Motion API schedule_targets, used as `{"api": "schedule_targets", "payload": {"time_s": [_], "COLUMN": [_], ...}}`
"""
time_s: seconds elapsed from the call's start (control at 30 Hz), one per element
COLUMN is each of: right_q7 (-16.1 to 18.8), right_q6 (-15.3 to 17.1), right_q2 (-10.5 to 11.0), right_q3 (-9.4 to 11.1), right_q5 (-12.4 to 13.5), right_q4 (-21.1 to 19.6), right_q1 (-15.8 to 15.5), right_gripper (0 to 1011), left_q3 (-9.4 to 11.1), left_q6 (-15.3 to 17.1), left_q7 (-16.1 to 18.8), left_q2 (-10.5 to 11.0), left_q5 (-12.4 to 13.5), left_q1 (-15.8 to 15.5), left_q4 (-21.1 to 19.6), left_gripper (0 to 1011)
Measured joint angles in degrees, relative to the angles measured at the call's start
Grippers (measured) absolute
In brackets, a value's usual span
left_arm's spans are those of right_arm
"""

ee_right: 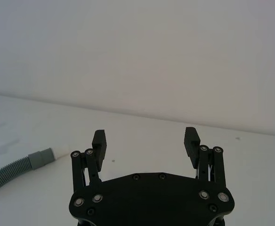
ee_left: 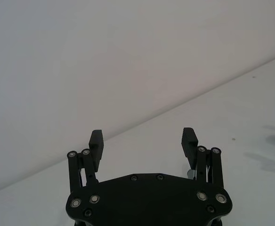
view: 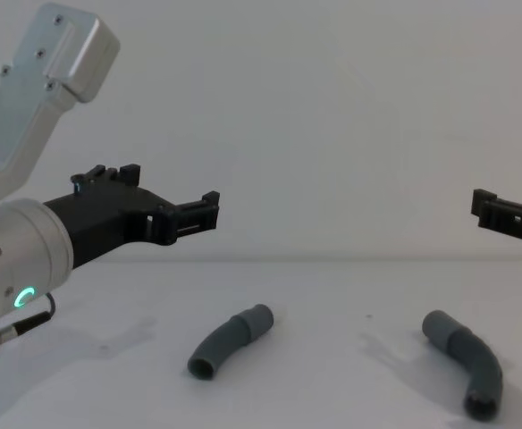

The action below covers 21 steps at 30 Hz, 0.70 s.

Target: Use both hands to pick up one end of the pipe from the table, align the ends, and insert them.

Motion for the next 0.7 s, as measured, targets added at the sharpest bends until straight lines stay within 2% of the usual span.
{"api": "schedule_targets", "payload": {"time_s": [0.7], "right_q7": [0.0], "right_q6": [0.0], "right_q2": [0.0], "right_q3": [0.0], "right_q5": [0.0], "right_q4": [0.0], "right_q1": [0.0], "right_gripper": [1001], "left_q3": [0.0], "left_q6": [0.0], "left_q7": [0.0], "left_q2": [0.0], "left_q5": [0.0], "left_q1": [0.0], "left_q4": [0.0], "left_gripper": [1001]}}
